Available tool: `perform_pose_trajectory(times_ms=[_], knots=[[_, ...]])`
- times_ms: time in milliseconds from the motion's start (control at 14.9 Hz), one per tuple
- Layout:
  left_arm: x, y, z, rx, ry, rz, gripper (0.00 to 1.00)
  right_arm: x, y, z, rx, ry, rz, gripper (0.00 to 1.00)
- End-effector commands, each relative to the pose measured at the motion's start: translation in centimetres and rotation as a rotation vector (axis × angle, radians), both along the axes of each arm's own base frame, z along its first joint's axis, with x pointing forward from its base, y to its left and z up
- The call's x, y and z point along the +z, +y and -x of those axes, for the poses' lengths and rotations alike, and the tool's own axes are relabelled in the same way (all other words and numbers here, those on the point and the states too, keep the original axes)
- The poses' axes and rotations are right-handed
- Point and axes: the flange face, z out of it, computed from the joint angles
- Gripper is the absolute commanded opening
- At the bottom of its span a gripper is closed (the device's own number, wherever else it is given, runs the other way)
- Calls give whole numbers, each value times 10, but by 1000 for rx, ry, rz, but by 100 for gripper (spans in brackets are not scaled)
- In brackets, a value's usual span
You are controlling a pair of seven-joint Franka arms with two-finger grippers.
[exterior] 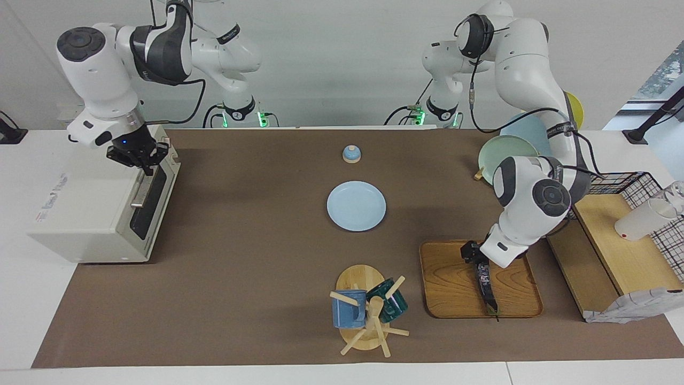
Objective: Put eggplant into oven
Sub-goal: 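Reach the left gripper to the eggplant while the right gripper reaches the oven, then grasp the eggplant with the left gripper while the right gripper opens the oven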
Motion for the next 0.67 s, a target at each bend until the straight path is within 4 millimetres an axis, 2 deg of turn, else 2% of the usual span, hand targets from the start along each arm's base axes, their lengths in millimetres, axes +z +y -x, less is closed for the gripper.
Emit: perform_pose_trajectory(times_ms=[0, 134, 604], knots=[[-6, -1, 4, -39, -12, -20, 100, -20, -16, 8, -17, 1, 28, 0], [-15, 1, 9, -37, -22, -14, 100, -26, -24, 9, -30, 4, 26, 0], [-17, 2, 11, -34, -28, -2, 100, -35, -32, 13, -44, 16, 22, 0]])
